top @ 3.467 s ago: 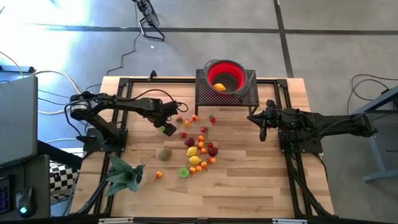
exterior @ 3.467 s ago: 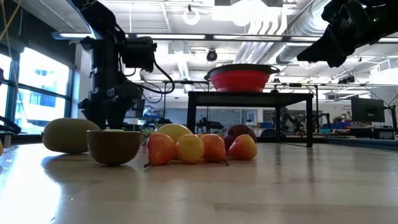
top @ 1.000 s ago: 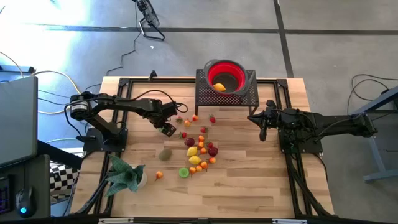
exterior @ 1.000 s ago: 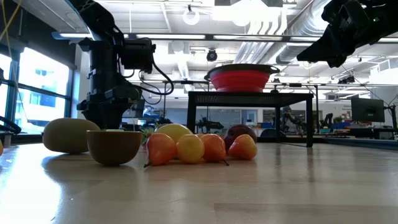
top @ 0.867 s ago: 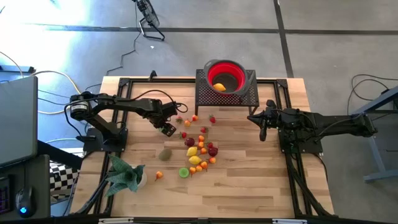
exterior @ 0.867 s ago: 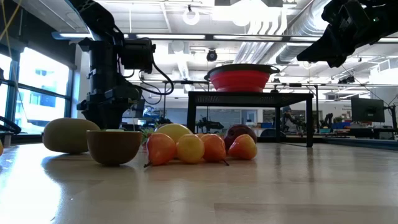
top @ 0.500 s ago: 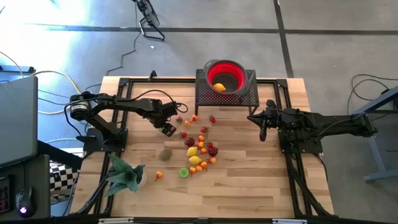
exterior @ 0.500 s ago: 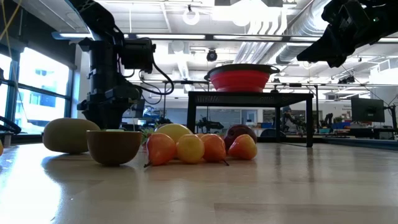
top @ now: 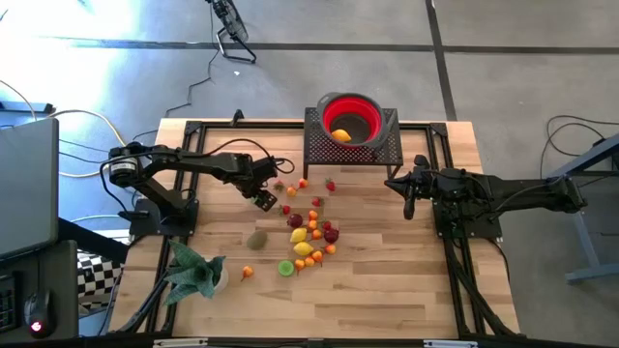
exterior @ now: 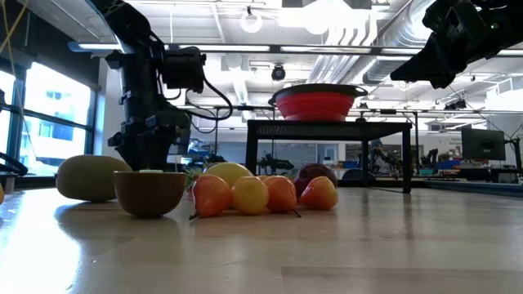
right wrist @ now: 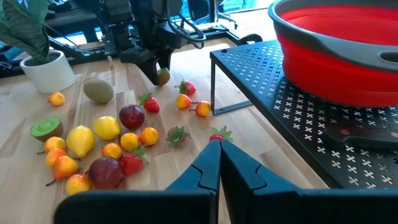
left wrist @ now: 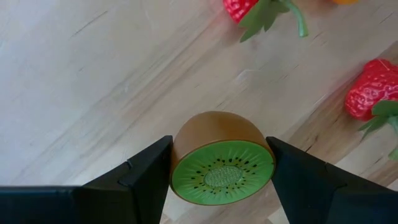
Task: Pick & Place Fruit
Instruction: Put the half kiwi into the strainer on the shelf
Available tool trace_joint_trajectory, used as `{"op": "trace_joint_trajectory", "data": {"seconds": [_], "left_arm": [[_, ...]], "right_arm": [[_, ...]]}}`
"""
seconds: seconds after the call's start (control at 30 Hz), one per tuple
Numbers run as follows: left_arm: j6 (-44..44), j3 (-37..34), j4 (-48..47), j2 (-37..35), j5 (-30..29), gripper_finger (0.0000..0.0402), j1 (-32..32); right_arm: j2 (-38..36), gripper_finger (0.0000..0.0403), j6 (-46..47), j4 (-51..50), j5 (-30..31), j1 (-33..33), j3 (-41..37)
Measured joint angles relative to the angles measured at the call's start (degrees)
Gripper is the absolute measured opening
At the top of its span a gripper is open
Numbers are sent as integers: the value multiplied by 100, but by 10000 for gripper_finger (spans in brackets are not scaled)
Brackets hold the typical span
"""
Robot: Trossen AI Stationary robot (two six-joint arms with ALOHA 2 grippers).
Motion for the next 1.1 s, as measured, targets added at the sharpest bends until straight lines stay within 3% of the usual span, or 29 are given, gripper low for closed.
{"op": "trace_joint_trajectory", "data": {"seconds": [0.6,1.1], "left_arm": [[-22,0,47,0,0,239,0],[39,-2,1247,0,-19,239,0]], "right_arm": [[0,3,-156,-16,-2,0,0],[2,3,-158,-14,-2,0,0]]}}
